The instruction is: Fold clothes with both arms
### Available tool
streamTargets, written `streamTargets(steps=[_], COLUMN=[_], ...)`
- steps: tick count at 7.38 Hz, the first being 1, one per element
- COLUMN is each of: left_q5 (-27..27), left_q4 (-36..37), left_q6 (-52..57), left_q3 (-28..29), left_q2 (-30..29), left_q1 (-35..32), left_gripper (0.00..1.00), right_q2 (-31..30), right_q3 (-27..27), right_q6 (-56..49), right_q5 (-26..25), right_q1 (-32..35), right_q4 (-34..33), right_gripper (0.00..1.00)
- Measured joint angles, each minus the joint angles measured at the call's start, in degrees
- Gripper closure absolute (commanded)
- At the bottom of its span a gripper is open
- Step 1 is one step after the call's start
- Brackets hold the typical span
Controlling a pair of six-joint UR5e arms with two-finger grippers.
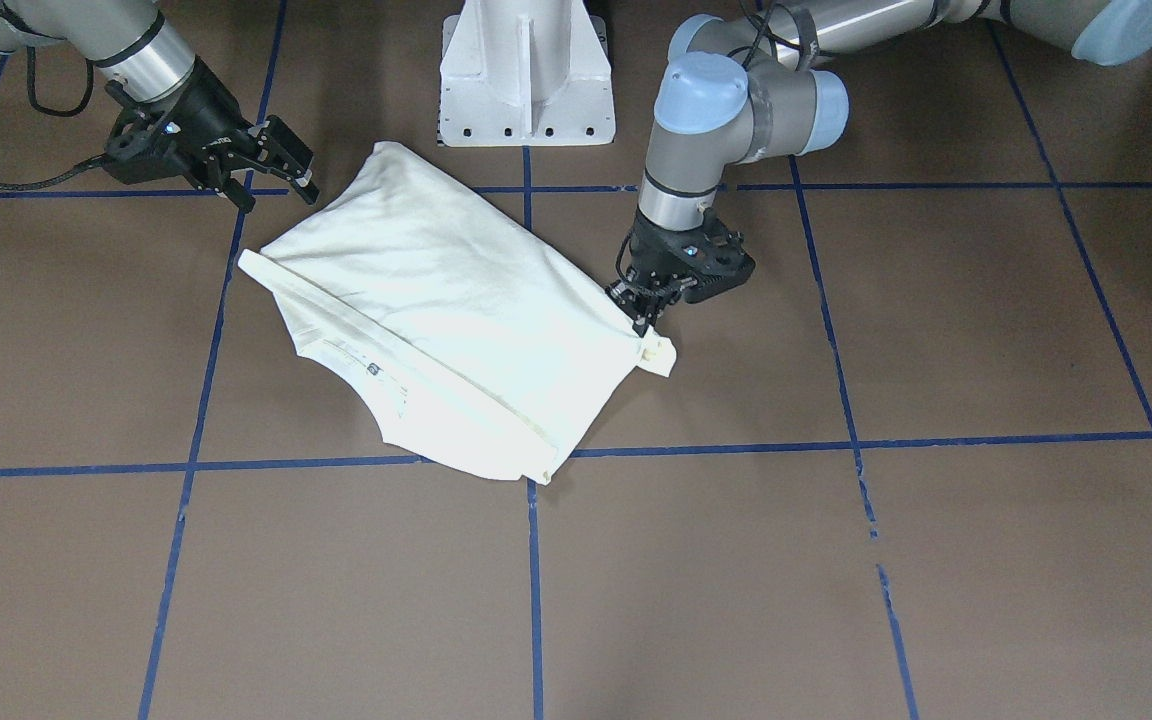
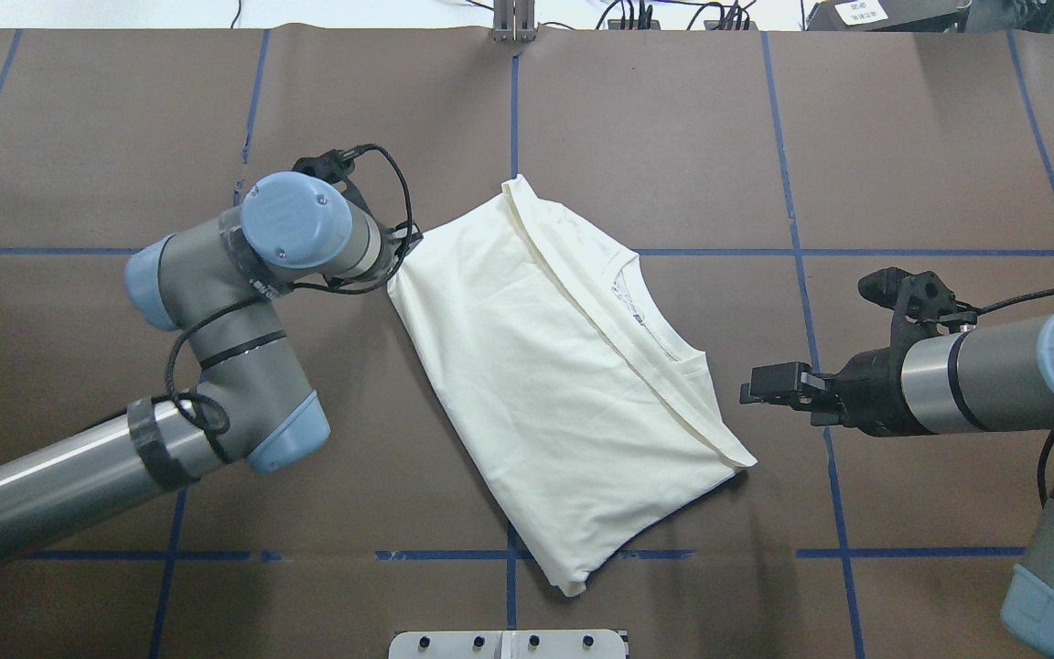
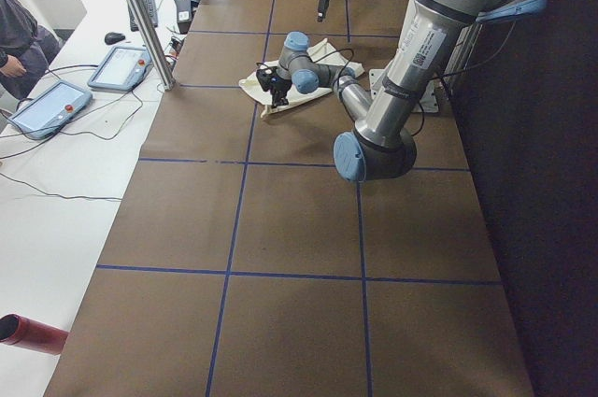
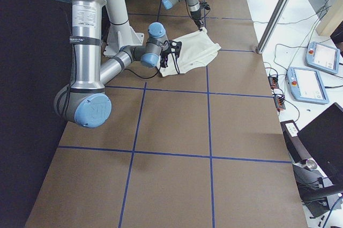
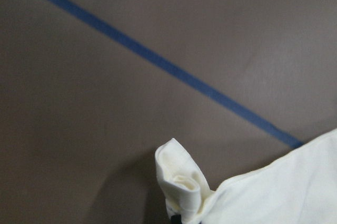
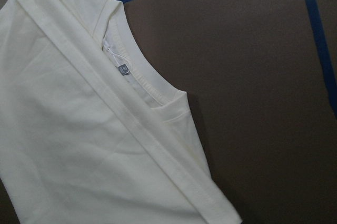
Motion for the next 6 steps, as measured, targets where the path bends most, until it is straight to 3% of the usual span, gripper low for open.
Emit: streamTargets(steps=[2,3,6], left_q5=[0.05,0.09,3.54], left_q4=[-10.36,-13.49,-15.78], left_q6=[5.09,6.87,13.88], left_q3=[16.16,20.05,23.6], left_q2=[-10.12,-12.89,-14.01], left_q1=[-3.82,-4.34,-5.37], left_gripper=[1.0,0.01,0.0], right_q2=[0.0,0.0,0.59], right_q3=[-0.06,-0.06,-0.44], right_q6=[-0.02,-0.04,-0.06], right_q5=[0.13,0.11,0.0], right_q1=[0.71,0.96,1.36], right_q4=[-0.02,-0.02,-0.25], right_gripper=[0.0,0.0,0.0])
